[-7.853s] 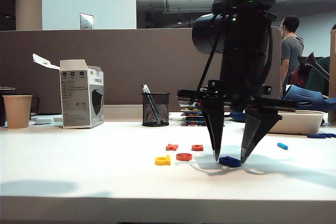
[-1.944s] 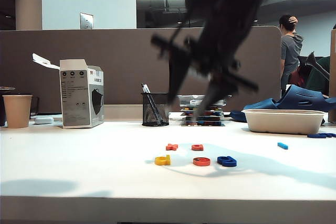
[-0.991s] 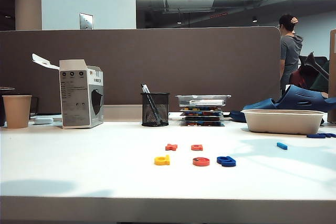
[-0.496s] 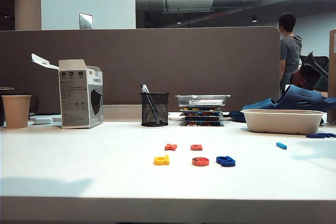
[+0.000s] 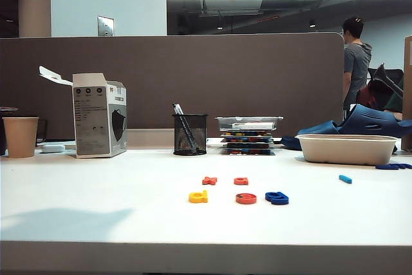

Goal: Select the appropriate letters from the row of letter magnets placed on the table to arrange into the word "dog".

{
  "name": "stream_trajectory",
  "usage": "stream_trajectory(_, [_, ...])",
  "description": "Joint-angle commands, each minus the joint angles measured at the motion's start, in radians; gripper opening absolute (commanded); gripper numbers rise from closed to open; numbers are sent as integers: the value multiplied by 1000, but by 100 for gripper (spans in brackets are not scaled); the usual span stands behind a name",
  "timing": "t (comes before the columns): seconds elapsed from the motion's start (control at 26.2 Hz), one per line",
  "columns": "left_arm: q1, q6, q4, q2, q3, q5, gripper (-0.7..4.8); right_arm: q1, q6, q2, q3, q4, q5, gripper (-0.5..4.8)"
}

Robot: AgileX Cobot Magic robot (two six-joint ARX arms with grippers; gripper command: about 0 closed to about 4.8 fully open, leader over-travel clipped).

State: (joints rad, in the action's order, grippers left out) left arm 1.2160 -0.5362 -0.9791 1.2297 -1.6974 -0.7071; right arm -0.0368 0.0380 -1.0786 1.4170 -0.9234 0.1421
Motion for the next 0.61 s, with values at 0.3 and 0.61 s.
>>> stream_trajectory(0.3, [-193, 329, 54, -3, -9, -39, -5, -68, -15, 112, -121, -15, 13, -1])
stream_trajectory(0.61, [-520, 504, 69, -3, -9, -33, -5, -151, -24, 218, -187, -17, 17, -1])
